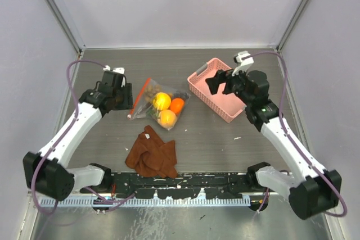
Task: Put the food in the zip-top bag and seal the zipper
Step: Reset both arms
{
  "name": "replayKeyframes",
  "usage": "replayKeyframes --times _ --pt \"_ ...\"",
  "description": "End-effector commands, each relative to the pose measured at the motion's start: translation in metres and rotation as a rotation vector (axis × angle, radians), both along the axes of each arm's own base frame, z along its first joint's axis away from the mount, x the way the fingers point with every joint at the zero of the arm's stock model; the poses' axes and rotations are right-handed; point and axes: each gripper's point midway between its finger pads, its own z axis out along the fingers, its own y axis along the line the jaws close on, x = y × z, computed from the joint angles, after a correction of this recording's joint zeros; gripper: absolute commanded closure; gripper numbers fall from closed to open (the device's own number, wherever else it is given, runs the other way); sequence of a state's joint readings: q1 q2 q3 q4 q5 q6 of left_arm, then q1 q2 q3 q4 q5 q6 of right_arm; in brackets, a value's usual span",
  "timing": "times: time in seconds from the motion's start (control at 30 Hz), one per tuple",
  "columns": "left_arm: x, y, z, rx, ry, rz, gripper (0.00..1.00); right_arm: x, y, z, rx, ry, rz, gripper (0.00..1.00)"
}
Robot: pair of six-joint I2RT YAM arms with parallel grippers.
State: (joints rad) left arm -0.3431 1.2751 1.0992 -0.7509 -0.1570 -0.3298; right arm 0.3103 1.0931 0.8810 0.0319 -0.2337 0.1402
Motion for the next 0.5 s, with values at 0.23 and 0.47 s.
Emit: replayKeyframes --times 0.23,0.47 --pt "-0.056 0.035 0.110 -0.102 -0.382 0.089 0.14 -0.062 -0.111 0.040 0.065 -0.053 -0.537 0.00" --pt "-0.103 0.057 0.139 -0.166 -0.606 0.108 0.02 -0.112 -0.147 0.052 0.075 -0.190 -0.628 0.00"
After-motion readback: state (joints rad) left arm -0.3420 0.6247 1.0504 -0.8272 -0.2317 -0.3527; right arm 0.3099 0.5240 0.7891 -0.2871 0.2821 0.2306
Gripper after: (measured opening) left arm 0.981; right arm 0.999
